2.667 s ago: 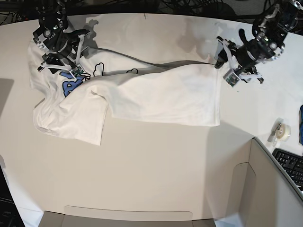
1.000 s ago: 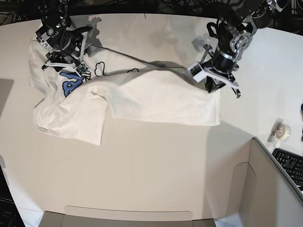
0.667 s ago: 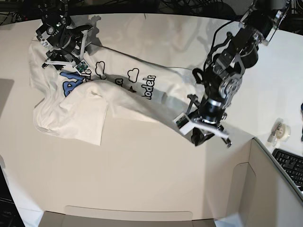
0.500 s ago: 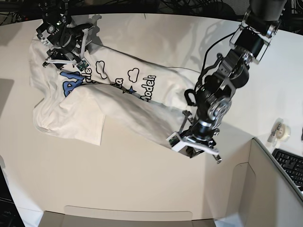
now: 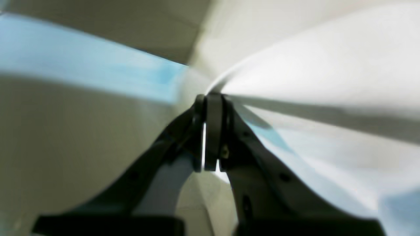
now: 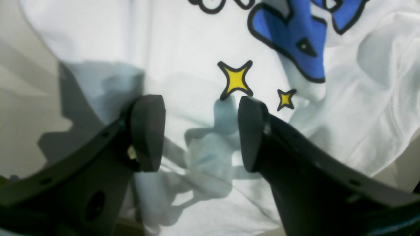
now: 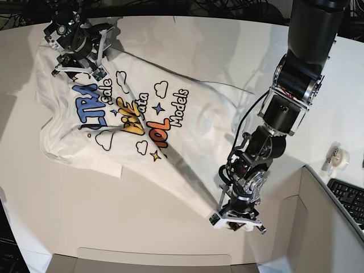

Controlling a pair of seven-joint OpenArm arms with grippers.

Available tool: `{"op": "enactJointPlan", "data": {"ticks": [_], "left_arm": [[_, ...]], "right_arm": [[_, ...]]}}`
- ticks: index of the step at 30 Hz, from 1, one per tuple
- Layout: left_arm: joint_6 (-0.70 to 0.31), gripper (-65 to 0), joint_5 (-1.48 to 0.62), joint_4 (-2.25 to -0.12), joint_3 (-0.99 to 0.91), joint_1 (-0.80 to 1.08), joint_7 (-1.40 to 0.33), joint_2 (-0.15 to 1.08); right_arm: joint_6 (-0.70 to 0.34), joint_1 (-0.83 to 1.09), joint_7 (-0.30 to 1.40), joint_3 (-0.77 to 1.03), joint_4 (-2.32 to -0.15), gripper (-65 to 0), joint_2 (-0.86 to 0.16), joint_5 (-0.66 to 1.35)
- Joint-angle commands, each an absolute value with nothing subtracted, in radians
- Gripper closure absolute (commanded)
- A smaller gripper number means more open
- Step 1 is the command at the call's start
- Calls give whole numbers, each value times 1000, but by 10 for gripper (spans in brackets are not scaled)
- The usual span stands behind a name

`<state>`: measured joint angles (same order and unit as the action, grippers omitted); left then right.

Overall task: Layout the t-shirt on the table in an organized manner, then fold the t-shirt properly
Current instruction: 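Pull the grasped fabric with the left gripper away from the right gripper, then release the fabric and raise the left gripper back over the shirt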

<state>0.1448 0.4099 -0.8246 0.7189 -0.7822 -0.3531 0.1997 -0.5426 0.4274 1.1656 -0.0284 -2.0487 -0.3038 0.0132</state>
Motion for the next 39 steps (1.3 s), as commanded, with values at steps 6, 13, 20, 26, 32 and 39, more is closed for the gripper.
{"op": "enactJointPlan", "data": {"ticks": [6,13,20,26,32,39], "left_arm": [[265,-287,423,-788,711,-823,-305,202],[533,-473,423,-905,688,-710,-305,236],[401,-429,185,-1330,679,-585,-541,415],[228,-417,-220,-1724,395,-415,-736,509],[53,-411,-585,-1948,39,-160,-1024,487],[12,-353,-868,-1994,-197,91,-1158,460]], "right_arm": [[-545,441,1188,-27,-2052,-355,-308,16],[-545,415,1187,-25,-2055,-355,-309,16],[-545,317,1188,-21,-2057,-355,-311,18],[-545,191,1191,-24,-2057,-355,-306,22],[-547,88,1191,-38,-2057,-355,-206,30],[-547,35,1188,-242,-2052,-355,-114,28]]}}
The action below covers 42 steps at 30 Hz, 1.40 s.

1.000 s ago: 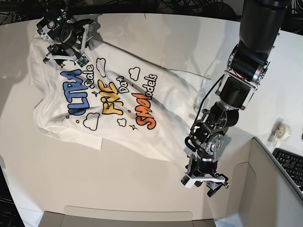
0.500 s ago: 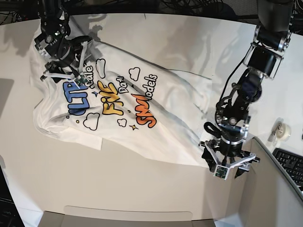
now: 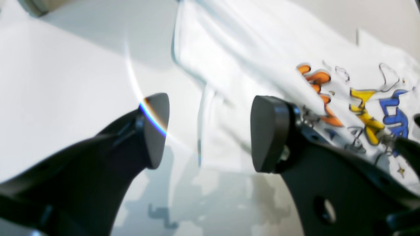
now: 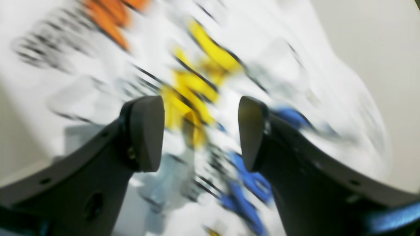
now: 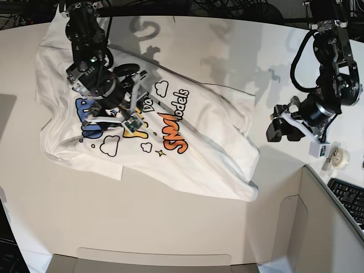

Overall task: Layout the t-shirt on the table in an organized manner, then fold the t-shirt properly
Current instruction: 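Release the fabric and raise the left gripper back over the shirt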

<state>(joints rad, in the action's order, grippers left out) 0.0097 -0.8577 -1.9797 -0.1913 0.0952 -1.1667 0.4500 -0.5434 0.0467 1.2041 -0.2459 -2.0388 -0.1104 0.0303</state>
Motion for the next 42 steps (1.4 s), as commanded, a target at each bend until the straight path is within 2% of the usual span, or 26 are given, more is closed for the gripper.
{"op": "enactJointPlan", "data": {"ticks": [1,7,10,19,23,30,42], "left_arm": [[10,-351,-865,-2003,-197,119,-1145,470],[18,-350,-862,-2025,-25,286,-947,633],[21,-349,-769,-2023,96,325,-855,687],[125,-349,-163,-2009,360,328,-832,587],[133,-350,2,-2009,456,328,-812,584],[128,-350,120,-1962,601,252,-814,590],[127,-350,120,-1799,812,79,-806,605]], "right_arm": [[-547,30,1188,-262,-2052,-355,-105,21],[-547,22,1188,-374,-2032,-355,-90,-97],[-547,25,1188,-418,-2025,-355,-90,-142],[-545,54,1190,-426,-1847,-355,-97,-302],[-545,81,1188,-427,-1836,-355,-97,-375],[-545,97,1188,-429,-1833,-355,-140,-421],[-547,150,1188,-433,-1842,-355,-147,-421]]}}
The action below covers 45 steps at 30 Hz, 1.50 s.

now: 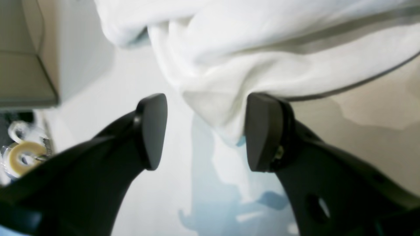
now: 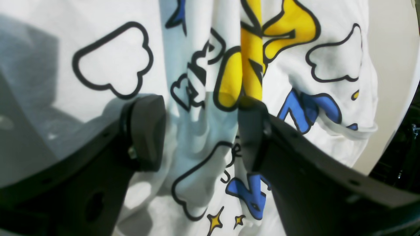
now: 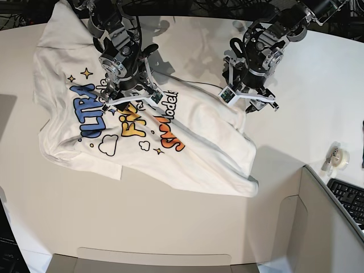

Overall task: Layout the t-shirt on the table in an organized manner, then fold the t-shirt properly
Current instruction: 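Release the fabric and raise the left gripper back over the shirt, then grasp the shirt's side edge with the left gripper and pull it outward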

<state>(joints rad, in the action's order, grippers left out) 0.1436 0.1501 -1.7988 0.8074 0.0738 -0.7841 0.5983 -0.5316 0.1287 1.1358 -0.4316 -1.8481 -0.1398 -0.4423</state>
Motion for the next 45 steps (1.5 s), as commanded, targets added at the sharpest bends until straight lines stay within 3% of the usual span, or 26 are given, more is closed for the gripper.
{"op": "enactJointPlan", "data": {"ticks": [1,5,9,12,18,28,39,45], "left_arm": [[127,-350,120,-1794,825,79,-806,604],[127,-305,120,-1748,857,79,-805,602],[127,-101,119,-1705,869,50,-803,605],[127,0,119,-1705,862,45,-814,607],[130,-1,119,-1824,779,71,-812,676],[125,-1,120,-2075,441,177,-816,757],[125,-1,171,-2095,378,170,-733,746],[124,-4,334,-2094,395,133,-651,631]], "right_arm": [[-547,153,1188,-433,-1848,-355,-153,-421],[-547,159,1188,-433,-1867,-355,-160,-421],[-547,160,1188,-433,-1867,-355,-162,-421],[-547,160,1188,-433,-1867,-355,-162,-421],[-547,159,1188,-433,-1867,-355,-162,-426],[-547,151,1188,-433,-1867,-355,-162,-427],[-547,150,1188,-433,-1863,-355,-154,-427],[-545,150,1188,-424,-1940,-355,-159,-427]]}}
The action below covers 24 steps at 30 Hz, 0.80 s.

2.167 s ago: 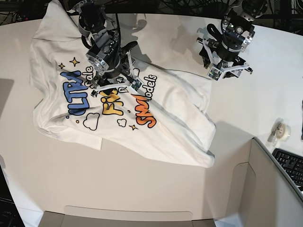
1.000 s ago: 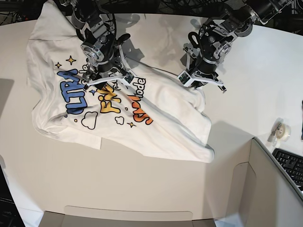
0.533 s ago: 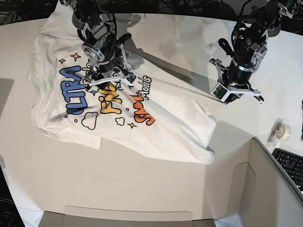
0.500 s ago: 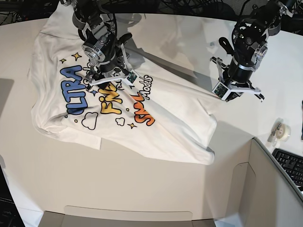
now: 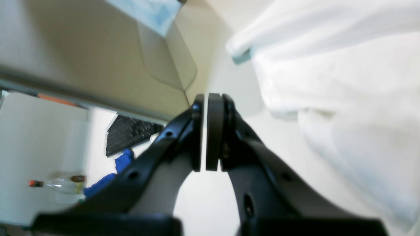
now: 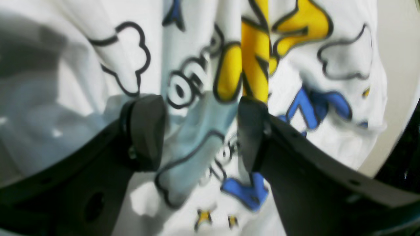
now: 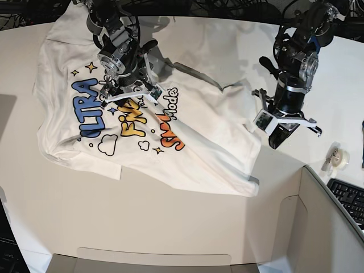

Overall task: Layout the t-shirt on the table in an organized manner, then fold the t-shirt properly
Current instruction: 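Grasp the shirt's side edge with the left gripper and pull it outward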

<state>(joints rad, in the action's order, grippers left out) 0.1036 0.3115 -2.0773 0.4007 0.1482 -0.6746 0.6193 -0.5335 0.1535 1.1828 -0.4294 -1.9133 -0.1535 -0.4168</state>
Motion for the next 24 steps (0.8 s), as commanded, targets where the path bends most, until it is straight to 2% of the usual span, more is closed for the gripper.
{"op": "enactJointPlan", "data": {"ticks": [1,5,7,11,14,16,20,24], "left_arm": [[124,-4,346,-2092,409,127,-651,621],[124,-22,360,-2089,444,116,-691,607],[124,-55,357,-2086,452,116,-734,608],[124,-148,325,-2075,450,128,-762,613],[124,-254,119,-2074,381,162,-828,615],[124,-298,-56,-2069,312,173,-845,625],[122,-313,-403,-2045,154,193,-852,662],[122,-313,-654,-2037,25,193,-871,662]], "right_arm": [[-545,150,1188,-423,-1971,-355,-159,-427],[-542,127,1173,-421,-2032,-356,-154,-427],[-542,122,1147,-415,-2041,-356,-148,-429],[-541,119,1104,-349,-2058,-356,-71,-429],[-541,105,1087,-278,-2054,-356,-64,-429],[-541,94,1087,-229,-2046,-356,-70,-429],[-547,93,1087,-68,-2025,-357,-70,-429],[-547,81,1087,38,-2012,-356,-85,-429]]}}
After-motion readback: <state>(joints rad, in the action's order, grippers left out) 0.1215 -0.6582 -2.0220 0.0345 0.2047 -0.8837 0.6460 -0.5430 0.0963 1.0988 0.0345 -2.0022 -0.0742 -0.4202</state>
